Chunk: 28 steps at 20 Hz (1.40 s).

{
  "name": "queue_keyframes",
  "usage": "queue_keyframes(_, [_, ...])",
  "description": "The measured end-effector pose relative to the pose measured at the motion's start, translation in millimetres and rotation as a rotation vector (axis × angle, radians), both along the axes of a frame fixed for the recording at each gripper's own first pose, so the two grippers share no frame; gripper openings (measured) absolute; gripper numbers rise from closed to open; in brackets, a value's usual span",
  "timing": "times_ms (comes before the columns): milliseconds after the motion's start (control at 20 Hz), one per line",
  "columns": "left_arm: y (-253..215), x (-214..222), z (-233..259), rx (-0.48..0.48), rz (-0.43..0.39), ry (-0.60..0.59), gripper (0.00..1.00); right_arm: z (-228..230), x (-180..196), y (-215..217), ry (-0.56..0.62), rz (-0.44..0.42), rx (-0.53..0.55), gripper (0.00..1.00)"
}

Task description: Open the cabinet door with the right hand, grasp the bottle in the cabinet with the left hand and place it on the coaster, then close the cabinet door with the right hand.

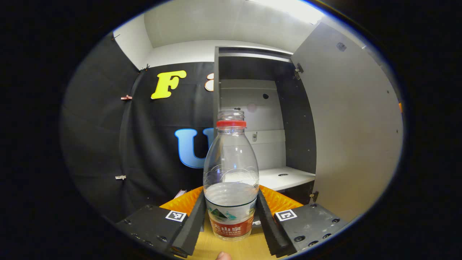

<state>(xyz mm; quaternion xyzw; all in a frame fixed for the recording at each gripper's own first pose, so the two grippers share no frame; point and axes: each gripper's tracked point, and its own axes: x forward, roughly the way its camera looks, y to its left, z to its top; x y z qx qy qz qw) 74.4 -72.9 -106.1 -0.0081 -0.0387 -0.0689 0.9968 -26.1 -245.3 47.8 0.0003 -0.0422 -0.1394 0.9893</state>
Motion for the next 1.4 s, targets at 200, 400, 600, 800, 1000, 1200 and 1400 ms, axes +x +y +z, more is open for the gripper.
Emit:
queue_keyframes(200, [22,-30,-57,-0.005,0.014,0.04,0.75,6,-4,5,-0.007,-0.041,-0.032,0.98])
queue_keyframes(400, [27,-53,-117,0.0,-0.002,0.079,0.75,14,-11,6,-0.03,-0.085,-0.027,0.98])
queue_keyframes(600, [25,-71,-179,0.013,-0.037,0.133,0.75,15,-18,2,-0.027,-0.119,-0.044,0.98])
queue_keyframes(800, [21,-79,-215,0.014,-0.074,0.124,0.76,10,-23,0,-0.005,-0.128,-0.005,0.97])
queue_keyframes(1000, [25,-80,-246,0.005,-0.087,0.134,0.77,12,-33,-8,0.0,-0.153,0.006,0.97])
queue_keyframes(1200, [23,-81,-267,-0.013,-0.1,0.151,0.78,8,-34,-14,0.019,-0.18,0.029,0.98])
queue_keyframes(1400, [21,-79,-274,-0.033,-0.099,0.157,0.78,7,-32,-10,0.032,-0.181,0.026,0.97])
